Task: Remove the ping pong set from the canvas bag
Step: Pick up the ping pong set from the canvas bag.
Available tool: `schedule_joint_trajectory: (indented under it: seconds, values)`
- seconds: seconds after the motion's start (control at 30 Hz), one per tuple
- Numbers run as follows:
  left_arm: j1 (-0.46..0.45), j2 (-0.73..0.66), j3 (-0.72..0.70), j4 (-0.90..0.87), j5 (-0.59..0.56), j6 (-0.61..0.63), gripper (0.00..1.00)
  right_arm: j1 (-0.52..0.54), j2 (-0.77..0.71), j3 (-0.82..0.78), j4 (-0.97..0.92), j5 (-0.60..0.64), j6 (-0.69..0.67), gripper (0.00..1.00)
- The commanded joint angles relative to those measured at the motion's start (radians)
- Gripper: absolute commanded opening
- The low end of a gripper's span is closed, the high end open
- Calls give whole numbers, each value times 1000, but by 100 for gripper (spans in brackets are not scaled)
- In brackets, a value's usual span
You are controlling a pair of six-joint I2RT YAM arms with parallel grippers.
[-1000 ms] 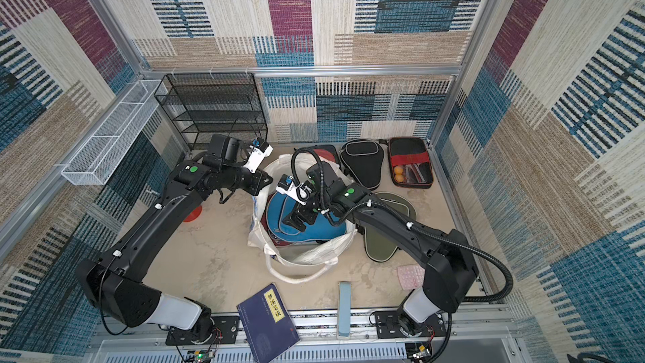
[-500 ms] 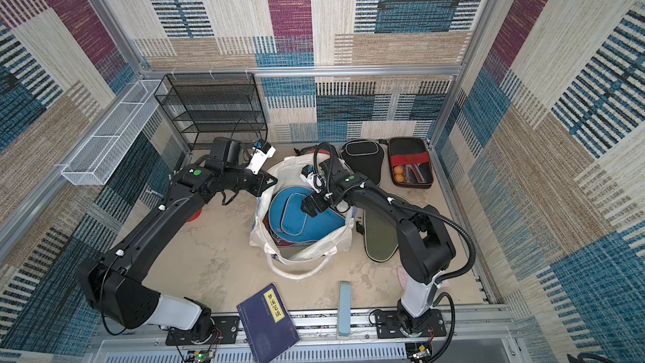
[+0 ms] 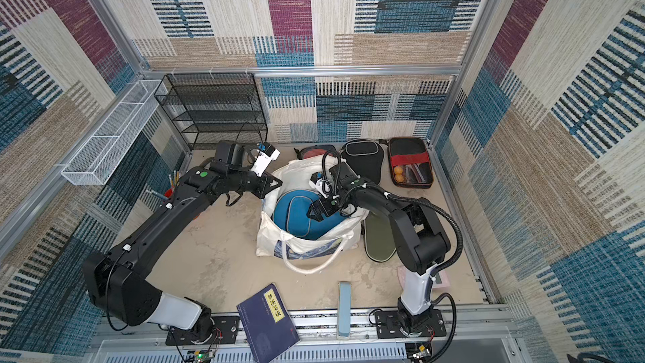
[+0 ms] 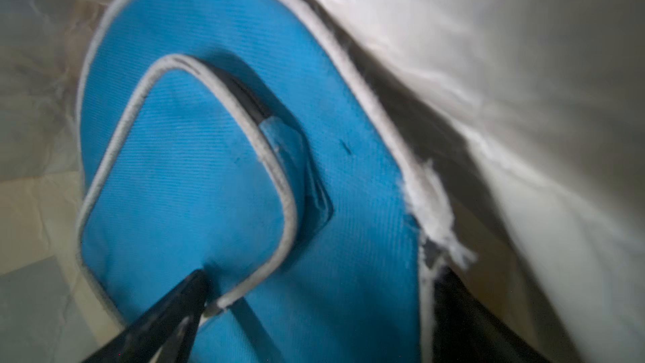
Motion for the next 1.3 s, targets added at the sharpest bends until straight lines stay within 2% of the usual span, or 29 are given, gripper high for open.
schedule_joint_trajectory:
  seconds: [0.0,0.27,0.3,0.5,0.73,1.0,1.23,1.27]
  values:
    - [4,-14,-12,135,75,28,0,0,14,-12,-44,-154,-11,76]
    - [24,-28,-31,144,53,32,0,-3,-51,27,-90,-115,-20,2]
    - [28,-33,-35,143,47,31,0,-1,-66,34,-97,-106,-20,0]
    - [54,-74,-54,122,7,44,0,2,-194,51,-100,-70,-66,0]
    - [72,-89,-59,109,-14,72,0,3,-384,-10,0,-62,-97,0]
    - [74,-65,-50,90,-26,164,0,3,-438,10,42,8,-61,0]
    - [90,-56,-29,91,-71,195,0,-6,-442,144,25,58,21,0]
    - [92,-58,-24,92,-72,193,5,-8,-447,160,25,59,33,0]
